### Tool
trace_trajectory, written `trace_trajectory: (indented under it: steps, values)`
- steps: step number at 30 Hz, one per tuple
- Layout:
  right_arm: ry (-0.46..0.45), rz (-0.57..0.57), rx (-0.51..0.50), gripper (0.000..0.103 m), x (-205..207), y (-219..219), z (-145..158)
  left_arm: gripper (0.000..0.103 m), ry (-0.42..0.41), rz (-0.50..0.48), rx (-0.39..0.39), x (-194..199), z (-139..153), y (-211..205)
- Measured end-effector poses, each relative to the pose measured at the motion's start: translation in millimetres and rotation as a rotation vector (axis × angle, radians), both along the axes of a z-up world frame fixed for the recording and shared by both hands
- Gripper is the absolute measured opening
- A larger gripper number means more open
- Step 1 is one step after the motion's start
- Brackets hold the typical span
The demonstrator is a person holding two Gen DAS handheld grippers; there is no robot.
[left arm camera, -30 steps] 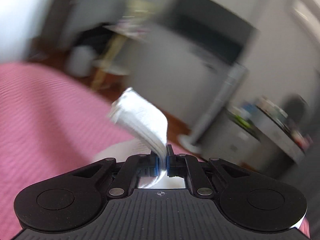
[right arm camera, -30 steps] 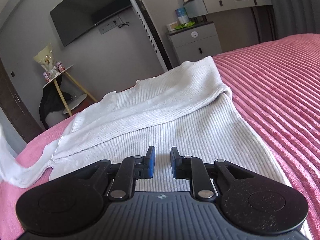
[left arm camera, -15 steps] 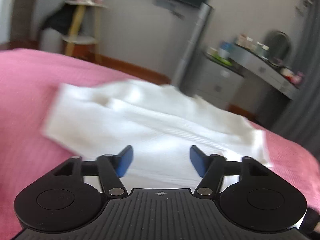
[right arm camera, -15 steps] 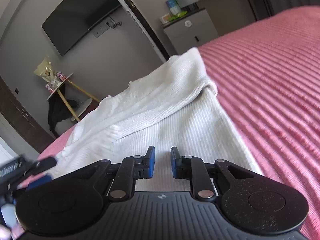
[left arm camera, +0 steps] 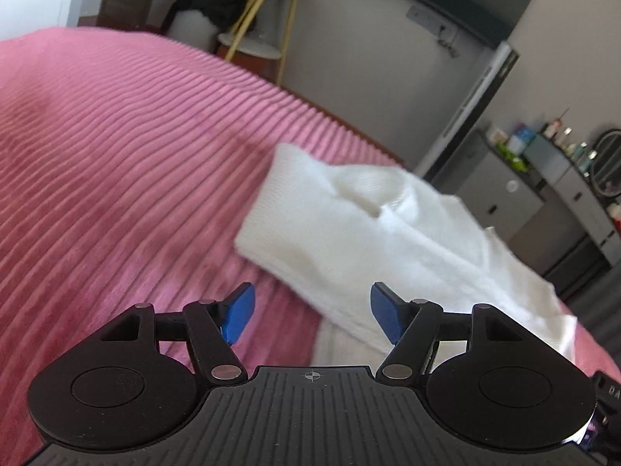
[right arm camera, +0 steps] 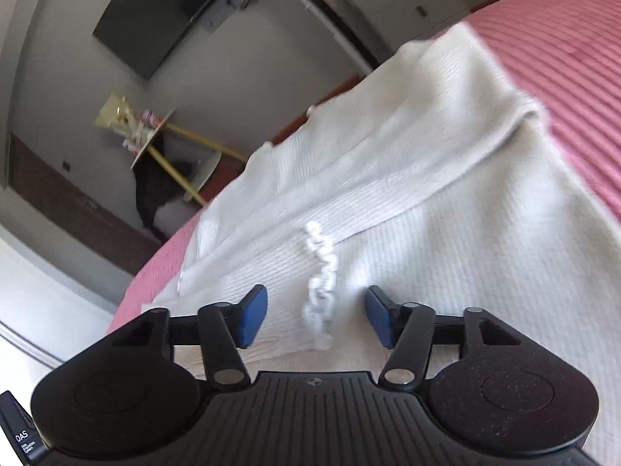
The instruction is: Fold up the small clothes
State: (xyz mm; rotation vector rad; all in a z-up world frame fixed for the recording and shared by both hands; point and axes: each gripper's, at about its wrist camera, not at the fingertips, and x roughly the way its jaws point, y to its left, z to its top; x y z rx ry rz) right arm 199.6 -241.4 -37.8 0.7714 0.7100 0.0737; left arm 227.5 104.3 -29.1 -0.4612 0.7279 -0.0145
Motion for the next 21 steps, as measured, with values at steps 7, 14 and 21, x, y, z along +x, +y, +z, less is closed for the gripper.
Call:
trace_trajectory:
  steps: [7, 14, 21]
  values:
    - [0.062, 0.097, -0.152, 0.008, 30.7, 20.6, 14.9, 0.072, -0.005, -0.012, -0.041, 0.1, -4.7, 6.6]
    - [-0.242, 0.160, -0.381, 0.006, 18.4, 46.7, 104.0, 0.072, -0.013, -0.030, -0.003, -2.5, -3.4, -2.6]
    - [-0.324, 0.045, -0.634, 0.007, 35.3, 34.6, 138.3, 0.073, -0.009, -0.043, 0.018, -1.5, -5.9, -5.8]
